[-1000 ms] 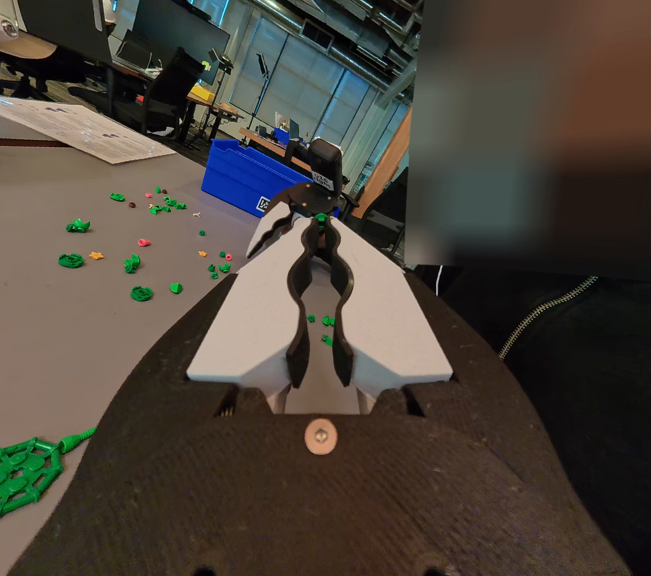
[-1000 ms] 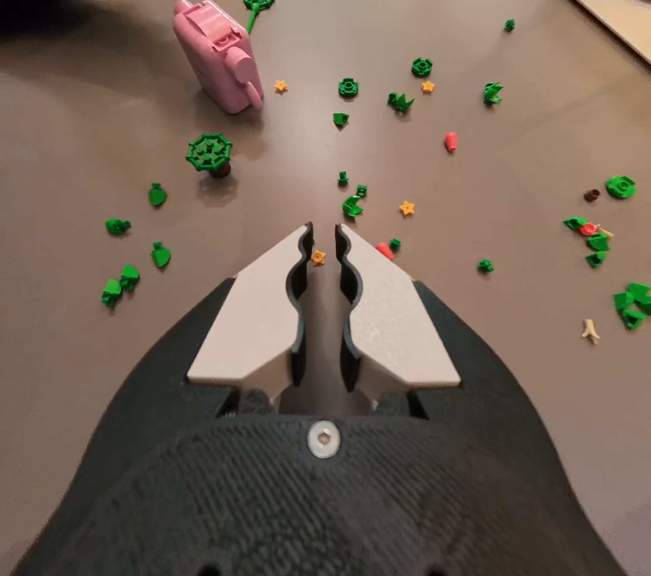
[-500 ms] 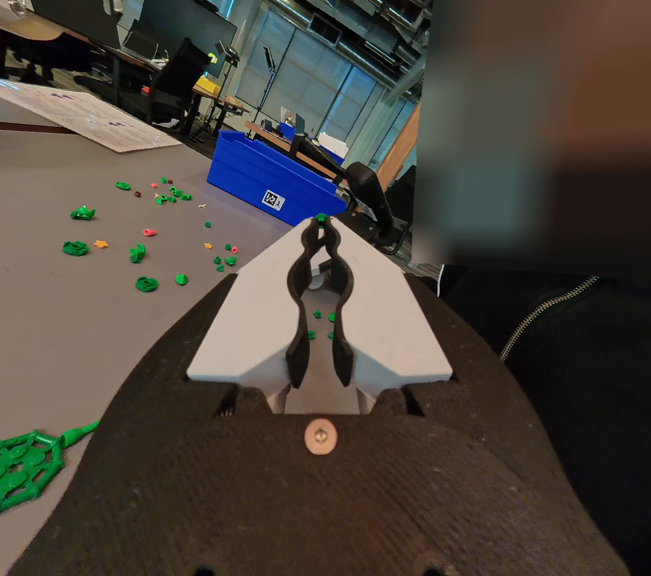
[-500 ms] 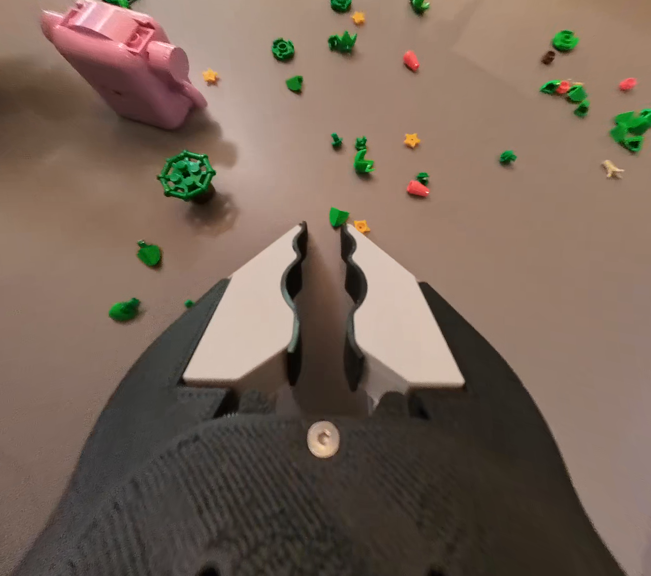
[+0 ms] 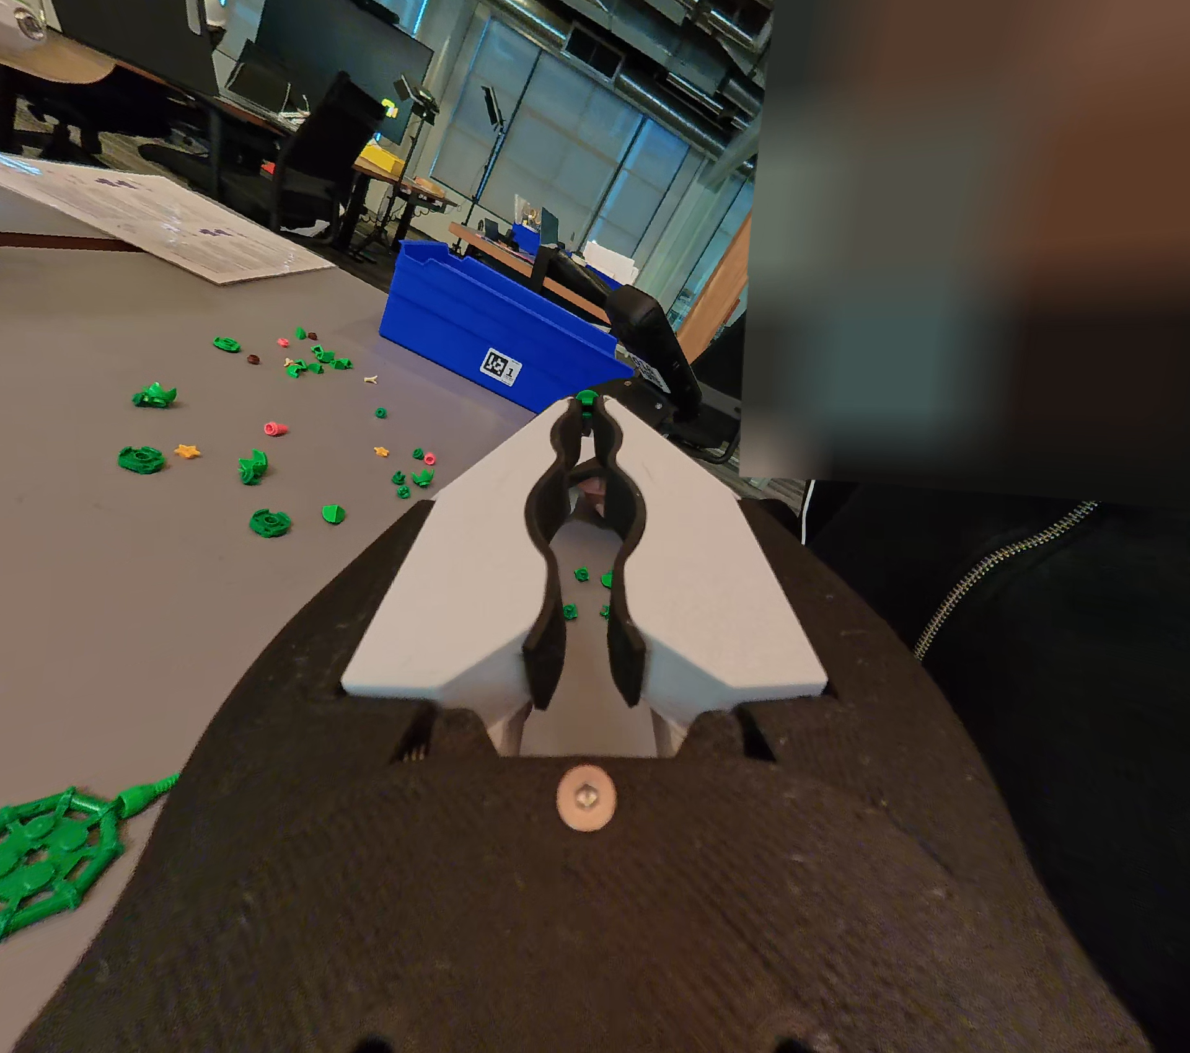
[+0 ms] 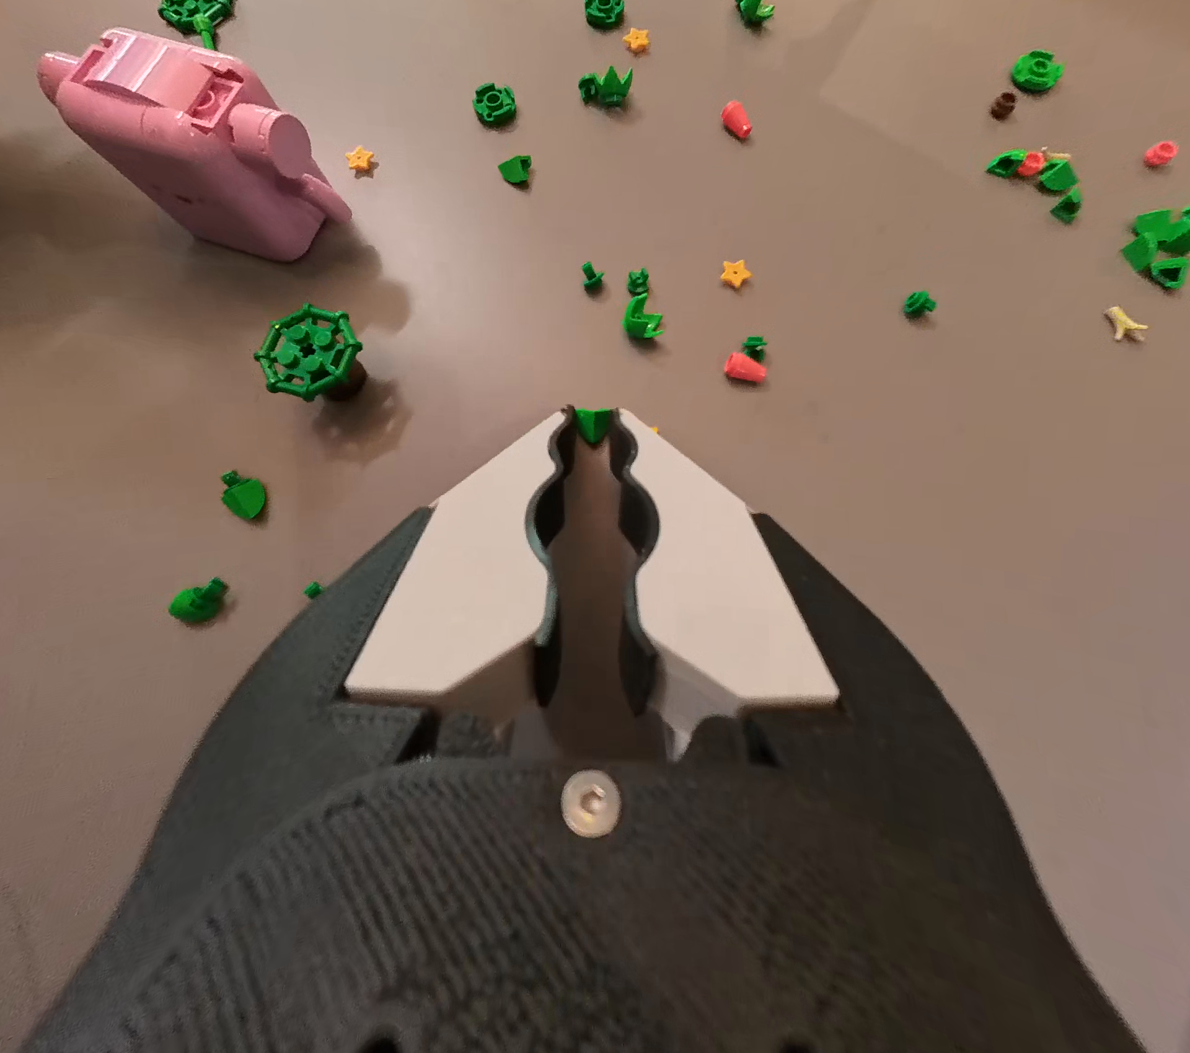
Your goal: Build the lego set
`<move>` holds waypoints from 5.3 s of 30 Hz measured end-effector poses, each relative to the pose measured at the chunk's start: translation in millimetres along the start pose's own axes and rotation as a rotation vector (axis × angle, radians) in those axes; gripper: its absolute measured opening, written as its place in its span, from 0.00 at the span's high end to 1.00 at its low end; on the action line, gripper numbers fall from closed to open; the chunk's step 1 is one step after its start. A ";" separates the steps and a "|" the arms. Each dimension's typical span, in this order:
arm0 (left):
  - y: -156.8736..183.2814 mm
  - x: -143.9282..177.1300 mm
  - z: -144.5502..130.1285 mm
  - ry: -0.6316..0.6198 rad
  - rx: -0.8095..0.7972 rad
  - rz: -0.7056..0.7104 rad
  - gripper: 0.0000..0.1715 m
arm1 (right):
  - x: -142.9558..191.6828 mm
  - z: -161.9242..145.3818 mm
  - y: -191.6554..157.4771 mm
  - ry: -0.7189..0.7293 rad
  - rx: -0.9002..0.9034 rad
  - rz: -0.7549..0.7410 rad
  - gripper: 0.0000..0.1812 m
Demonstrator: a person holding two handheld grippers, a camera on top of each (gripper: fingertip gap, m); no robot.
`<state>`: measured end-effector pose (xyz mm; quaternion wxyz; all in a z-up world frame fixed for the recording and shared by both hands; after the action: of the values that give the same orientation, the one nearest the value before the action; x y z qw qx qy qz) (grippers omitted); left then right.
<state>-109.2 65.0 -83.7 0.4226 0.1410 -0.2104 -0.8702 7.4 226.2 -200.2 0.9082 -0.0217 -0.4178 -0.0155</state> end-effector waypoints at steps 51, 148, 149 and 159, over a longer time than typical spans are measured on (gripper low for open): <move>6.3 -44.9 -63.9 -0.458 -0.076 0.040 0.99 | 39.0 60.9 -111.4 0.305 0.520 0.648 0.97; 27.8 -58.7 -64.5 -0.304 0.408 -0.363 1.00 | 72.7 65.2 -122.1 0.556 0.509 0.824 0.99; 27.0 -58.6 -64.3 -0.302 0.405 -0.357 1.00 | 72.0 65.2 -121.3 0.556 0.506 0.819 0.99; -2.4 -41.2 -54.8 -0.294 0.273 -0.091 1.00 | 45.0 58.6 -103.0 0.379 0.438 0.750 0.99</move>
<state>-62.7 85.6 -129.8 0.3245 0.0779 -0.3791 -0.8631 -12.5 126.0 -125.2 0.8945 0.0244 -0.2016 0.3984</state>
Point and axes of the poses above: each gripper's, where its closed fingertips meet, x back along the fingers, z out of its top, y = z × x across the jaws, the point moved 3 cm from there along x, back along the fingers, and after that the axes turned 8 degrees about -y, right-handed, at the moved point
